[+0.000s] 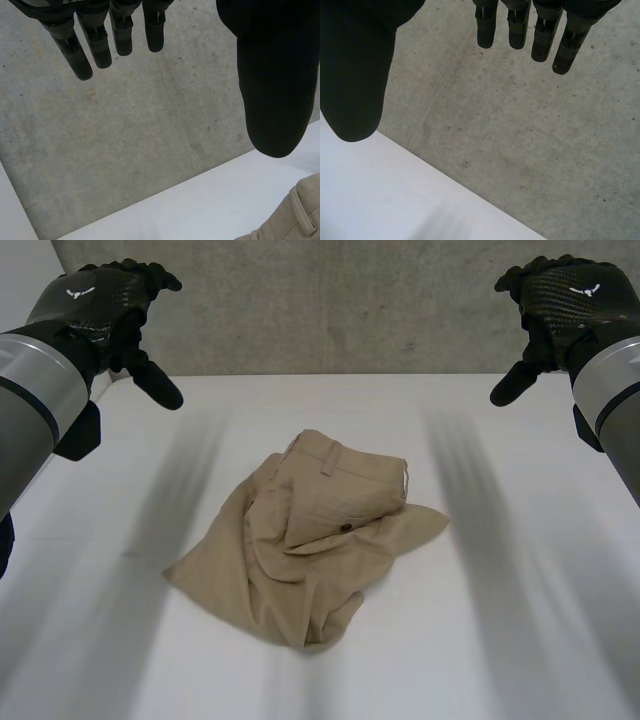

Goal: Fold the shorts.

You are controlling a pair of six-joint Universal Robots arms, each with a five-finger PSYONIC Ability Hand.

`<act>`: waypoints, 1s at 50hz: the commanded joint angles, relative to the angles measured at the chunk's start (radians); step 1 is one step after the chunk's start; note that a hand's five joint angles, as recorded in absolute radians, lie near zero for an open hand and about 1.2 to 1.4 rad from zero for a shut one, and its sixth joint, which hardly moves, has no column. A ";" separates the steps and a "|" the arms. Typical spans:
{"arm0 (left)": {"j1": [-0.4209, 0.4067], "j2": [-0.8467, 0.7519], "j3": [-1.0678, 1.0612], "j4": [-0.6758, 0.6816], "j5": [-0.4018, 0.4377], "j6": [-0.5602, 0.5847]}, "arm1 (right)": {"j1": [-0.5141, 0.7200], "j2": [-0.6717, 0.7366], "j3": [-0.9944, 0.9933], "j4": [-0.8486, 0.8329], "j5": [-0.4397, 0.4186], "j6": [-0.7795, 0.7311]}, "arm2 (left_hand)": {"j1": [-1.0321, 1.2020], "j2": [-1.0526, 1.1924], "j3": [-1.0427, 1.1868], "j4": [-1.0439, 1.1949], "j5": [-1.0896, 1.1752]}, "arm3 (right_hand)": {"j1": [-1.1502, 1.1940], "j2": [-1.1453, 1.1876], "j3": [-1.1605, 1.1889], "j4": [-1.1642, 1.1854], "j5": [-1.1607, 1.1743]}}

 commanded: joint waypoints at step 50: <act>-0.018 -0.410 -0.213 0.151 -0.025 -0.123 | 0.273 0.310 0.067 -0.090 -0.296 -0.805 | 1.151 1.156 1.140 1.156 1.155 | 1.211 1.173 1.213 1.163 1.152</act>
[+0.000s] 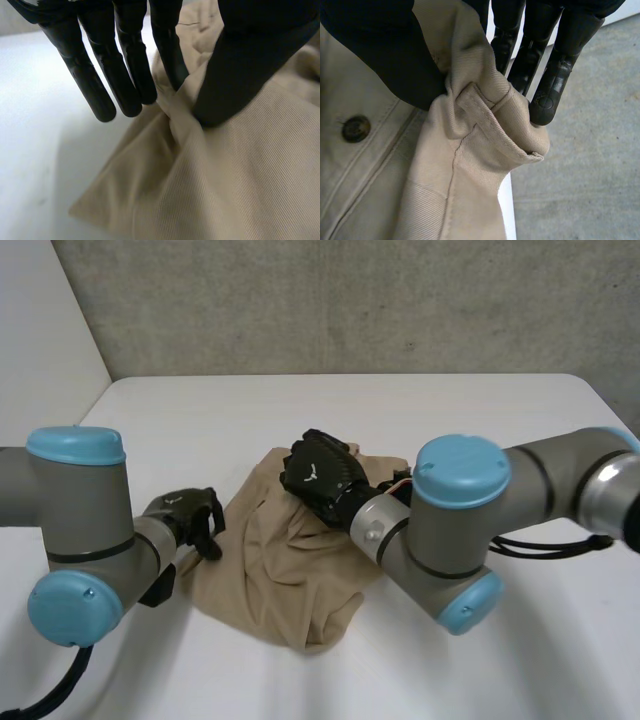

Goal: Fold the shorts.

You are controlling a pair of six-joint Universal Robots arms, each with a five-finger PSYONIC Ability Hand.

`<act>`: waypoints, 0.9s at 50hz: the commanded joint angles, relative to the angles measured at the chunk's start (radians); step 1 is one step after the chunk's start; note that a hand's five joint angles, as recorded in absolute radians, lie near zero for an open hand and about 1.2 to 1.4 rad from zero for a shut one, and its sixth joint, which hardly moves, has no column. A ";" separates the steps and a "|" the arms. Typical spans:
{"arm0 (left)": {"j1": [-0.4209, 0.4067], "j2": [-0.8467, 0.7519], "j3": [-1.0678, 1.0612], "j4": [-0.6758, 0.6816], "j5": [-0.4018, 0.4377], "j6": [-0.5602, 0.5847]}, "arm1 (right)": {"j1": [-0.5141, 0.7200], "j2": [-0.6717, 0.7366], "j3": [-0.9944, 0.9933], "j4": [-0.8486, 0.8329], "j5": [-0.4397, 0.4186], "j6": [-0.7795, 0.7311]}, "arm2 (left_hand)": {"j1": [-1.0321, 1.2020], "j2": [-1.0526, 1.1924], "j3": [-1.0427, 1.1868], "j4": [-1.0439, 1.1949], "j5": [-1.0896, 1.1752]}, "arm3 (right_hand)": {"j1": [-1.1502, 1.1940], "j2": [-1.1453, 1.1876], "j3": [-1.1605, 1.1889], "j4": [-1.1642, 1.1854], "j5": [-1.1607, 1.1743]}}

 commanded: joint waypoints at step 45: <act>-0.123 0.314 -0.199 0.098 -0.010 0.111 | -0.148 -0.147 -0.156 0.568 0.115 0.761 | -0.586 -0.628 -0.619 -0.622 -0.616 | -0.663 -0.859 -0.823 -0.869 -0.799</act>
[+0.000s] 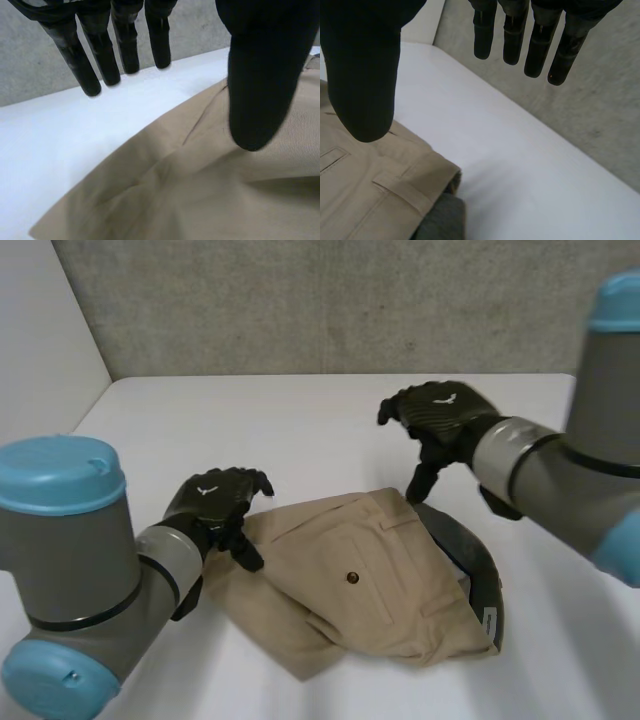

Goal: Fold the shorts.

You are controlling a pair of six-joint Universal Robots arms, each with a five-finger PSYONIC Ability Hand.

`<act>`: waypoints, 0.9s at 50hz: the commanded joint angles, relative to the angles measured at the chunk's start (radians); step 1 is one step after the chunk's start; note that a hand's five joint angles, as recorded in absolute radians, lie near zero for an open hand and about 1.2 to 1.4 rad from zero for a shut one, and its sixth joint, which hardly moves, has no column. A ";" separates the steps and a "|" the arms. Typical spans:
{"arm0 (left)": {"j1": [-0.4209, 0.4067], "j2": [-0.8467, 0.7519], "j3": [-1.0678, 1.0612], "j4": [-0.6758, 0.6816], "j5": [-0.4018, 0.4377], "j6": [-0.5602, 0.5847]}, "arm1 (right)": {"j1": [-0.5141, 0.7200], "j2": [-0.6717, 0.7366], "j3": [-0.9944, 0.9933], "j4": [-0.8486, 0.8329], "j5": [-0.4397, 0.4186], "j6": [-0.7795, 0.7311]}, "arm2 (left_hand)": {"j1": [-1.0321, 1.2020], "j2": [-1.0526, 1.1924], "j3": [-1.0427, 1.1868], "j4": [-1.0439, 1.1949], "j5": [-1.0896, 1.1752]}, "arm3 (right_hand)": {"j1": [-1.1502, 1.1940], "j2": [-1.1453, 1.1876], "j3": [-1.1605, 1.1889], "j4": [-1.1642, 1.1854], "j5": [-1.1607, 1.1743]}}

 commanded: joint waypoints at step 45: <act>0.323 -0.251 0.044 0.142 0.477 0.144 | 0.054 -0.077 0.187 0.049 -0.016 -0.234 | -0.065 -0.074 -0.087 -0.073 -0.070 | 1.099 1.019 1.059 1.063 1.066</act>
